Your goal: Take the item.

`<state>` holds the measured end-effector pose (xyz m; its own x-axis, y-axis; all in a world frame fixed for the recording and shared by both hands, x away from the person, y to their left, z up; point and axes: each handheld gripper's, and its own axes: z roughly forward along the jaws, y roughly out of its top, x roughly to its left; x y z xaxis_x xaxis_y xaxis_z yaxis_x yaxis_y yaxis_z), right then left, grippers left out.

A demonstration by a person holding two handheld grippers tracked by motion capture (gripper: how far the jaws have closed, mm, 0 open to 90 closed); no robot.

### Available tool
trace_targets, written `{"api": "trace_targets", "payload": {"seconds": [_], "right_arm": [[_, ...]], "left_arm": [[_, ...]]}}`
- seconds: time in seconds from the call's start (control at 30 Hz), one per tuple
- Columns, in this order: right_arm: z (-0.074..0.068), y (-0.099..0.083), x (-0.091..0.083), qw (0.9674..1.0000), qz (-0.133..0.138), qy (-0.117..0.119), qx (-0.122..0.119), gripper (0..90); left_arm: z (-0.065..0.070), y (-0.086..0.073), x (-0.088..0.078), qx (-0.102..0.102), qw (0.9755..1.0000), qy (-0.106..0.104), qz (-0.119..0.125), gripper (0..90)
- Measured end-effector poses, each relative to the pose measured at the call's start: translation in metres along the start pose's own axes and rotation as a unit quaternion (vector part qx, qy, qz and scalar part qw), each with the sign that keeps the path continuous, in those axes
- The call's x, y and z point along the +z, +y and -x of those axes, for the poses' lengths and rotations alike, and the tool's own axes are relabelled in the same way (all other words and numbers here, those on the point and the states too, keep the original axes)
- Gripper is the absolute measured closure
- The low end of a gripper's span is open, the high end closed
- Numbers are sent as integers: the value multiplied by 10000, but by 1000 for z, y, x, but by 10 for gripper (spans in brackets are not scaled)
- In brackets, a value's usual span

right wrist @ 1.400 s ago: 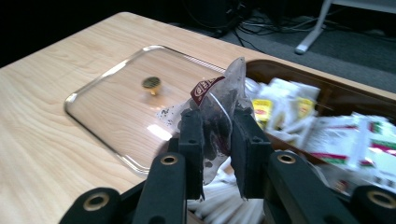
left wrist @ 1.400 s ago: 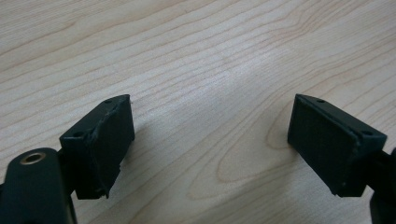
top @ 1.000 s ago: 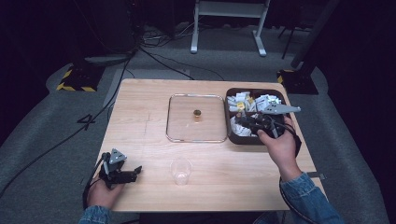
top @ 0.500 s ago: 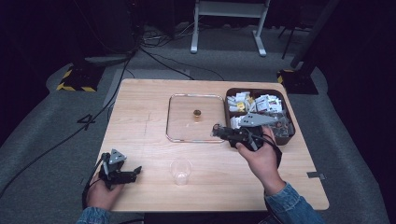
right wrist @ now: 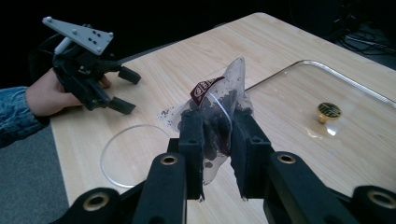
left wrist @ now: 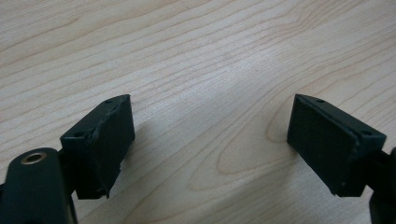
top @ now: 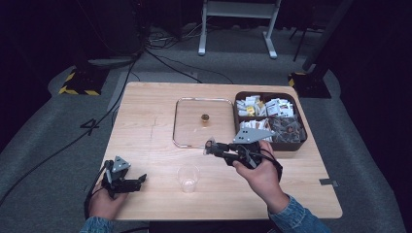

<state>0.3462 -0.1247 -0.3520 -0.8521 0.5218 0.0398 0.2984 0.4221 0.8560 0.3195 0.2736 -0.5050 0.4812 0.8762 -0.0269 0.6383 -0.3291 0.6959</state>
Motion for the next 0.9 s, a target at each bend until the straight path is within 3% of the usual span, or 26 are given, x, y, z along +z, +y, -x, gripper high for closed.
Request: {"api": "trace_targets", "payload": {"seconds": [0.37, 0.63, 0.9], "right_arm": [[-20, 0, 15, 9991, -58, 394, -130, 754], [-33, -5, 35, 9965, -196, 797, -176, 754], [-38, -11, 48, 9944, -443, 932, -237, 753]], "left_arm": [[0, 0, 0, -13, 10000, -13, -1, 153], [0, 0, 0, -14, 10000, -13, 0, 153], [0, 0, 0, -14, 10000, -18, -14, 153]]}}
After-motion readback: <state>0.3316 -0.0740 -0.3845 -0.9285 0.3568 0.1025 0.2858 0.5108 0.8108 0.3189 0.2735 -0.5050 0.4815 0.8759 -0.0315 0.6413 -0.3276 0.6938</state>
